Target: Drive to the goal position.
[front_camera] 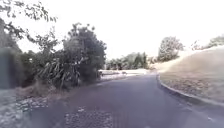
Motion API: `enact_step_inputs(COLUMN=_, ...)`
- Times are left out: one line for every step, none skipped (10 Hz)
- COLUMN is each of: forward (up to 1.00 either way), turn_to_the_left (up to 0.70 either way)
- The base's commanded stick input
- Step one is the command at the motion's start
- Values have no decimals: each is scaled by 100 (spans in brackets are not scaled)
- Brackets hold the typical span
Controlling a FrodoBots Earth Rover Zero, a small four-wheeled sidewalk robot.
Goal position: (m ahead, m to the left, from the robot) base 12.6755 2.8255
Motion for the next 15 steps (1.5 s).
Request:
enact_step_inputs(forward=100, turn_to_the_left=0)
enact_step_inputs(forward=100, turn_to_the_left=0)
enact_step_inputs(forward=100, turn_to_the_left=0)
enact_step_inputs(forward=100, turn_to_the_left=0)
enact_step_inputs(forward=100, turn_to_the_left=0)
enact_step_inputs(forward=100, turn_to_the_left=0)
enact_step_inputs(forward=100, turn_to_the_left=0)
enact_step_inputs(forward=100, turn_to_the_left=0)
enact_step_inputs(forward=100, turn_to_the_left=0)
enact_step_inputs(forward=100, turn_to_the_left=0)
enact_step_inputs(forward=100, turn_to_the_left=0)
enact_step_inputs(forward=100, turn_to_the_left=0)
enact_step_inputs(forward=100, turn_to_the_left=0)
enact_step_inputs(forward=100, turn_to_the_left=0)
enact_step_inputs(forward=100, turn_to_the_left=0)
